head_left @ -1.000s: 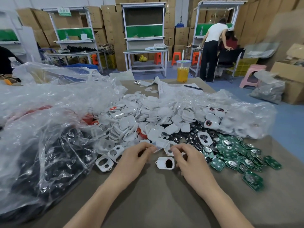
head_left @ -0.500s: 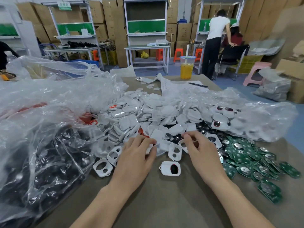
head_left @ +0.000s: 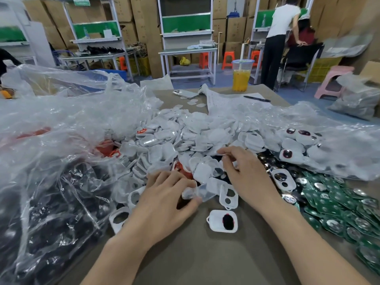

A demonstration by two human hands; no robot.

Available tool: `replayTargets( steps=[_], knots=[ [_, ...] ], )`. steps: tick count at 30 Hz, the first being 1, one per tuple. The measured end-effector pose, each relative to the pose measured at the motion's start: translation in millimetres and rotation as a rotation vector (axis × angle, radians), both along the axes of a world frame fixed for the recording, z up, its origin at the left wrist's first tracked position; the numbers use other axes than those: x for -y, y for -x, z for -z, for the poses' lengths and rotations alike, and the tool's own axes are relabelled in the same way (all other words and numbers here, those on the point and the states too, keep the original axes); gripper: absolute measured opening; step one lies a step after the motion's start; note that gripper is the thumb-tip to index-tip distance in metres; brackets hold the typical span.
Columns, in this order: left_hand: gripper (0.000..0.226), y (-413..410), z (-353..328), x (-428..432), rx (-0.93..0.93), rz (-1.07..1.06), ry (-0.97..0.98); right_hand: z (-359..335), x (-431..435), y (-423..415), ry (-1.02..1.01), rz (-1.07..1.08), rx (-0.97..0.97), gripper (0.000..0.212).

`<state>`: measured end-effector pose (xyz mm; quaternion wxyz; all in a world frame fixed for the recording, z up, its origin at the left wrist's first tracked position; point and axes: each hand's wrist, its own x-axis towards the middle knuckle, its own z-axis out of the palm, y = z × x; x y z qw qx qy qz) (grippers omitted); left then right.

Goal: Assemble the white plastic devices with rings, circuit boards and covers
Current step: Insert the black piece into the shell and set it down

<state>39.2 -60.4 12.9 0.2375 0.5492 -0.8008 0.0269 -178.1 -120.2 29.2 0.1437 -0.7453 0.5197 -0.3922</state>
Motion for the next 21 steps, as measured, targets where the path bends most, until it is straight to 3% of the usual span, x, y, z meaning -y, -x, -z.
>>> replayTargets(
  steps=[4, 10, 16, 21],
  knots=[
    [0.053, 11, -1, 5, 0.013, -0.046, -0.054, 2, -1, 3, -0.004, -0.016, -0.007, 0.026],
    [0.009, 19, 0, 2, -0.206, -0.043, -0.009, -1, -4, -1, -0.084, -0.100, 0.060, 0.022],
    [0.008, 24, -12, -2, -0.706, -0.113, -0.122, -12, -19, -6, -0.285, -0.347, 0.297, 0.028],
    [0.021, 22, -20, -4, -0.903, -0.041, -0.206, -14, -18, -12, -0.374, -0.350, 0.446, 0.011]
  ],
)
